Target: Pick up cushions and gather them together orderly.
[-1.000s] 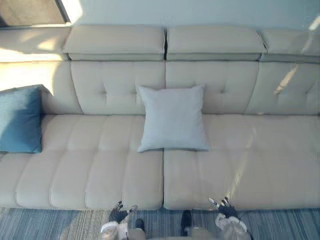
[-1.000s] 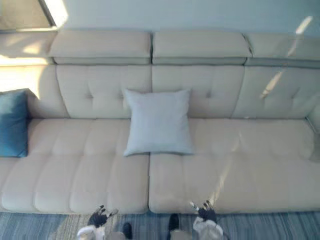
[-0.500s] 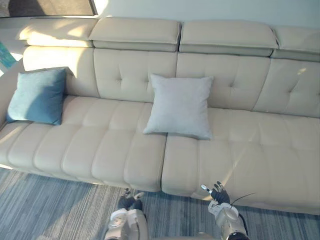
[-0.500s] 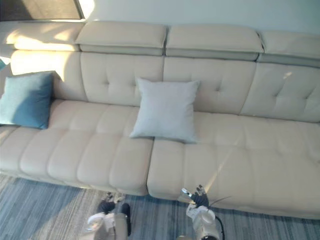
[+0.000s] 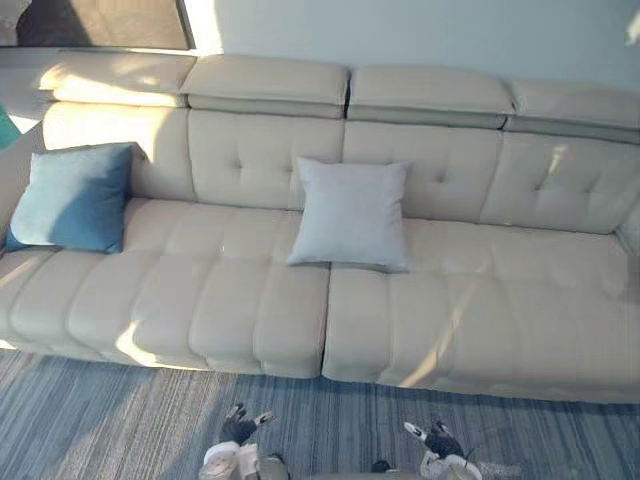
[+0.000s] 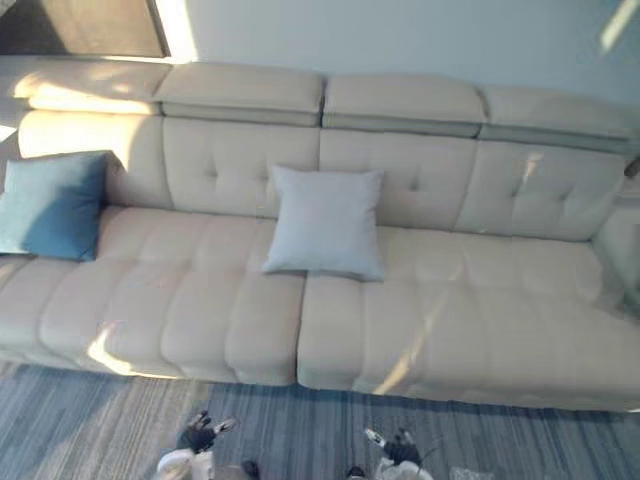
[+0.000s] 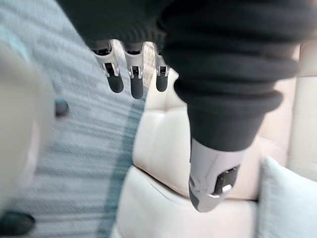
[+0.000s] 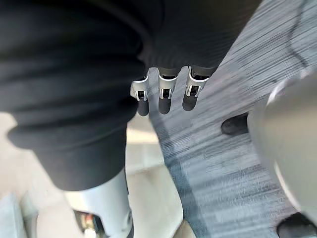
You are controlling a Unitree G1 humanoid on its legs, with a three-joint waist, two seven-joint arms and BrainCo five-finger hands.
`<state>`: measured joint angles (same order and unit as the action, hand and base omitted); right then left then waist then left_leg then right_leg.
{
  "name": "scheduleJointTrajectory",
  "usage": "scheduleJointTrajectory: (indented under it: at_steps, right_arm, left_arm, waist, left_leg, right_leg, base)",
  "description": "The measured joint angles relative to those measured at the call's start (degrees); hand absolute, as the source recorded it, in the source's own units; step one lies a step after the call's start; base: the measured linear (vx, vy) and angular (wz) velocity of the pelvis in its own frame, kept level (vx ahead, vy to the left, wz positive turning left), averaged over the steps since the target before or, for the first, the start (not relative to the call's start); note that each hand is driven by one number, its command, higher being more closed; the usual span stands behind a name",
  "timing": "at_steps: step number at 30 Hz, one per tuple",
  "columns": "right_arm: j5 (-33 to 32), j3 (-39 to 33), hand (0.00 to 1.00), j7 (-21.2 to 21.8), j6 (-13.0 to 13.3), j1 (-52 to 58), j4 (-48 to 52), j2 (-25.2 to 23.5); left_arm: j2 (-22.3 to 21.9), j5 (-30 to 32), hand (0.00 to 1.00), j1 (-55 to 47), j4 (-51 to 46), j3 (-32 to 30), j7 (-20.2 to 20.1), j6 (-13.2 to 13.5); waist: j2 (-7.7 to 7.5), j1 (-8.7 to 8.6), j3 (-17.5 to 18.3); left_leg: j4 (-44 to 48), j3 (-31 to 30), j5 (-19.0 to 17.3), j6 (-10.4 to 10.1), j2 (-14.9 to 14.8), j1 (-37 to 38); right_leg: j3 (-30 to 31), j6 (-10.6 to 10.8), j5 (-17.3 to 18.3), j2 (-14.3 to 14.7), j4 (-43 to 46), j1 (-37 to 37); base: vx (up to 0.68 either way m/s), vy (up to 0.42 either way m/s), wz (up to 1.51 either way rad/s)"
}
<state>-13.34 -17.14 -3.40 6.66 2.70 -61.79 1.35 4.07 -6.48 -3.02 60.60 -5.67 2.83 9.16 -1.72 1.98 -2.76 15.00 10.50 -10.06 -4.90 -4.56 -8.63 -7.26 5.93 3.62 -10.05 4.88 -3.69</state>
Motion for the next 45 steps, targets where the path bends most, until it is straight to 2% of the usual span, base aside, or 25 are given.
scheduleJointTrajectory:
  at_steps: [4,9,10,11,12,13,15,17,19,21,22,25,27,28,30,31,32,33,34,35,37,39,40,42,45]
  right_arm:
    - [-0.1,-1.1,0.00,0.0,0.0,-0.2,-0.5,0.0]
    - [-0.1,-2.9,0.00,0.1,0.3,-2.6,1.0,-0.1]
    - [-0.1,-2.8,0.00,0.0,0.6,-3.1,1.7,0.0]
    - [-0.1,-2.2,0.00,0.0,0.6,-4.0,2.3,0.0]
    - [-0.1,-2.0,0.00,0.0,0.7,-4.5,2.5,0.1]
    - [1.2,-2.0,0.00,-0.1,0.6,-4.8,2.3,0.9]
    - [2.5,-2.2,0.00,-0.2,0.6,-4.5,2.2,1.1]
    - [4.3,-2.1,0.00,-0.3,0.6,-4.0,2.3,1.6]
    - [4.5,-1.8,0.00,-0.2,0.2,-3.4,1.2,2.1]
    - [4.4,-1.7,0.00,-0.4,-0.5,-3.0,0.0,2.5]
    - [4.4,-1.6,0.00,-0.5,-0.5,-3.0,-0.2,2.5]
    - [4.2,-0.7,0.00,-1.3,-0.6,-3.7,-0.6,3.1]
    - [4.2,-0.8,0.00,-1.7,-0.5,-5.0,-0.6,3.6]
    - [4.2,-0.8,0.00,-1.7,-0.5,-5.1,-0.5,3.6]
    - [4.3,-0.7,0.00,-1.9,-0.4,-5.6,-0.4,3.7]
    - [4.3,-0.7,0.00,-2.0,-0.3,-5.4,-0.5,3.4]
    - [4.3,-0.6,0.00,-2.1,-0.3,-4.8,-0.4,3.0]
    - [4.2,-0.7,0.00,-2.1,-0.3,-4.6,-0.4,2.9]
    - [4.3,-1.0,0.00,-2.2,-0.4,-3.2,-0.3,2.9]
    - [4.3,-1.3,0.00,-2.1,-0.4,-2.6,-0.3,2.8]
    - [4.3,-3.1,0.00,-2.1,-0.5,-2.1,-0.1,2.1]
    - [4.3,-2.9,0.00,-1.8,-0.5,-2.0,0.4,1.5]
    - [4.2,-2.8,0.00,-1.7,-0.5,-1.9,0.4,1.3]
    - [4.2,-2.8,0.00,-1.5,-0.4,-1.8,2.3,1.1]
    - [4.3,-2.1,0.00,-1.3,-0.3,-3.2,2.2,1.0]
  left_arm:
    - [0.7,1.9,0.00,-0.1,1.7,0.0,-0.7,-0.4]
    - [0.2,5.5,0.00,1.1,2.1,0.0,-0.8,-0.8]
    - [-0.2,6.5,0.00,2.2,2.1,0.0,-0.8,-0.8]
    - [-0.3,6.9,0.00,3.0,2.0,0.0,-0.8,-0.7]
    - [-0.3,7.1,0.00,3.6,2.0,-0.1,-0.8,-0.8]
    - [-0.5,7.6,0.00,5.3,0.4,0.6,-0.9,-0.7]
    - [-0.5,7.7,0.00,5.2,-0.5,0.7,-0.9,-0.6]
    - [-0.4,8.6,0.00,5.0,-0.2,0.8,-0.9,-0.7]
    - [-0.3,9.2,0.00,4.6,-0.2,2.4,-0.9,-0.7]
    - [-0.5,9.8,0.00,4.2,-0.2,2.6,-0.9,-0.8]
    - [-0.5,9.8,0.00,3.9,-0.2,2.6,-0.9,-0.9]
    - [-0.4,9.7,0.00,3.3,-0.9,2.8,-0.8,-1.0]
    - [-1.1,9.6,0.00,3.5,-2.1,3.2,-0.8,-0.8]
    - [-1.2,9.6,0.00,3.4,-2.2,3.2,-0.8,-0.8]
    - [-1.5,9.6,0.00,3.3,-2.6,3.4,-0.8,-0.8]
    - [-1.5,9.6,0.00,3.3,-2.6,3.7,-0.9,-0.8]
    - [-1.5,9.6,0.00,3.0,-2.5,4.3,-0.9,-0.8]
    - [-1.5,9.6,0.00,2.8,-2.5,4.5,-0.9,-0.8]
    - [-1.9,9.6,0.00,3.4,-2.6,4.6,-0.9,-0.8]
    - [-1.9,9.6,0.00,3.5,-2.6,4.6,-0.9,-0.8]
    - [-1.8,9.6,0.00,3.2,-2.4,4.6,-0.9,-1.0]
    - [-1.1,9.6,0.00,3.0,-2.4,5.8,-0.8,-1.1]
    - [-0.7,9.5,0.00,2.9,-2.4,6.3,-0.8,-1.2]
    - [-0.1,8.5,0.00,3.2,-2.3,7.0,-0.7,-1.2]
    - [0.4,8.5,0.00,3.8,-2.4,6.8,-0.7,-1.1]
  waist:
    - [0.18,-0.05,0.1]
    - [1.47,-0.03,-0.3]
    - [1.56,0.12,-0.4]
    - [1.73,0.79,-0.9]
    - [2.32,0.57,-1.4]
    - [1.73,0.07,-1.7]
    - [1.42,0.16,-2.1]
    - [2.50,-0.03,-3.0]
    - [3.78,-0.02,-3.4]
    - [4.93,0.04,-4.6]
    - [4.96,0.07,-4.8]
    - [4.21,1.05,-5.6]
    - [4.67,1.70,-5.9]
    - [4.66,1.81,-5.9]
    - [4.61,2.62,-6.0]
    - [4.81,3.17,-5.8]
    - [5.26,3.83,-5.2]
    - [5.58,3.75,-5.0]
    - [5.07,3.19,-4.5]
    - [4.77,3.17,-4.6]
    - [3.95,3.23,-4.7]
    - [3.32,2.62,-4.9]
    - [3.33,2.14,-4.9]
    - [3.05,1.26,-5.4]
    - [3.13,0.78,-5.7]
  left_leg:
    - [-0.7,1.3,0.2,0.3,0.1,0.9]
    - [0.2,4.0,-0.3,0.7,-1.4,0.8]
    - [0.0,6.5,-1.1,0.8,-2.7,0.8]
    - [-0.4,9.7,-1.1,0.9,-4.6,0.9]
    - [-0.8,11.8,-1.0,1.0,-5.5,0.9]
    - [-0.9,17.9,-1.0,0.9,-6.2,1.7]
    - [-0.7,21.1,-1.0,0.7,-6.3,3.2]
    - [0.7,23.1,-2.3,-0.9,-7.0,6.3]
    - [7.9,22.3,-4.1,-0.7,-10.3,5.6]
    - [28.8,15.1,-5.2,2.4,-17.0,-1.6]
    - [31.6,13.6,-5.7,2.9,-17.4,-2.4]
    - [34.5,1.9,-8.3,0.6,-11.3,-7.6]
    - [24.5,-4.7,-8.5,0.1,-4.7,-11.0]
    - [22.3,-5.4,-8.3,0.0,-3.8,-11.5]
    - [11.0,-8.7,-5.2,-1.0,-0.4,-11.9]
    - [6.6,-9.7,-0.7,-1.0,0.6,-11.1]
    - [4.6,-9.5,3.3,0.7,1.2,-9.4]
    - [5.0,-9.1,2.6,1.9,1.5,-9.1]
    - [6.9,-7.2,0.4,3.8,2.0,-8.9]
    - [7.3,-6.1,-0.4,4.2,2.0,-8.5]
    - [7.2,-2.7,-3.0,5.4,2.6,-5.0]
    - [7.2,-1.3,-5.4,6.6,3.1,-0.3]
    - [7.2,-1.2,-6.1,6.7,3.1,0.9]
    - [2.9,0.4,-6.6,6.8,2.2,8.2]
    - [-3.1,1.4,-6.7,6.7,0.0,13.4]
  right_leg:
    - [1.6,-0.1,-0.9,0.4,-1.4,0.0]
    - [10.6,-1.2,-5.0,3.3,-1.3,-5.8]
    - [10.0,-2.3,-8.3,5.0,-1.7,-8.3]
    - [4.5,-5.7,-12.0,6.5,-3.4,-9.6]
    - [0.4,-6.9,-11.2,6.4,-3.4,-10.1]
    - [-22.9,-10.6,-1.6,3.1,6.6,-12.1]
    - [-29.8,-11.5,1.7,2.0,8.0,-11.0]
    - [-28.1,-10.6,2.9,3.0,9.4,-10.2]
    - [-24.5,-9.9,5.1,5.1,10.5,-10.2]
    - [-21.8,-11.1,6.2,8.8,10.2,-7.9]
    - [-21.0,-11.4,6.5,9.5,10.2,-7.3]
    - [-15.5,-12.2,7.3,11.7,9.0,-4.1]
    - [-10.1,-11.8,6.9,13.2,6.7,-2.1]
    - [-9.2,-11.7,6.8,13.3,6.5,-2.0]
    - [-4.5,-11.5,6.7,13.5,5.4,-1.0]
    - [-1.7,-10.9,6.7,13.6,4.6,-0.2]
    - [1.5,-9.6,6.9,13.7,3.4,1.0]
    - [2.3,-8.9,7.2,13.4,3.1,1.4]
    - [3.4,-6.5,8.6,12.2,5.2,0.9]
    - [3.8,-5.6,9.5,11.6,7.1,0.3]
    - [4.9,-1.0,12.7,9.6,18.2,-3.2]
    - [2.5,5.2,12.5,6.3,39.1,-11.2]
    - [0.6,4.6,12.7,5.1,43.0,-12.6]
    - [-8.0,-1.8,15.1,0.7,45.6,-14.7]
    - [-14.3,-3.7,13.8,1.1,33.6,-18.6]
  base:
    - [0.03,0.022,-0.22]
    - [0.04,-0.007,-1.12]
    - [0.00,-0.001,-1.94]
    - [-0.01,-0.017,-1.96]
    - [-0.04,-0.090,-2.04]
    - [-0.04,-0.093,-1.40]
    - [0.00,-0.075,-1.18]
    - [0.06,-0.150,-1.23]
    - [0.08,-0.173,-0.96]
    - [0.10,-0.170,-0.72]
    - [0.14,-0.122,-0.87]
    - [0.15,-0.045,-0.95]
    - [0.20,0.048,-1.12]
    - [0.21,0.092,-1.20]
    - [0.22,0.118,-1.22]
    - [0.38,0.183,-1.39]
    - [0.36,0.166,-1.26]
    - [0.56,0.234,-0.93]
    - [0.34,0.135,-0.43]
    - [0.43,0.176,-0.56]
    - [0.38,0.165,-0.69]
    - [0.41,0.114,-0.65]
    - [0.43,0.064,-0.24]
    - [0.38,0.010,-0.21]
    - [0.41,-0.069,-0.27]
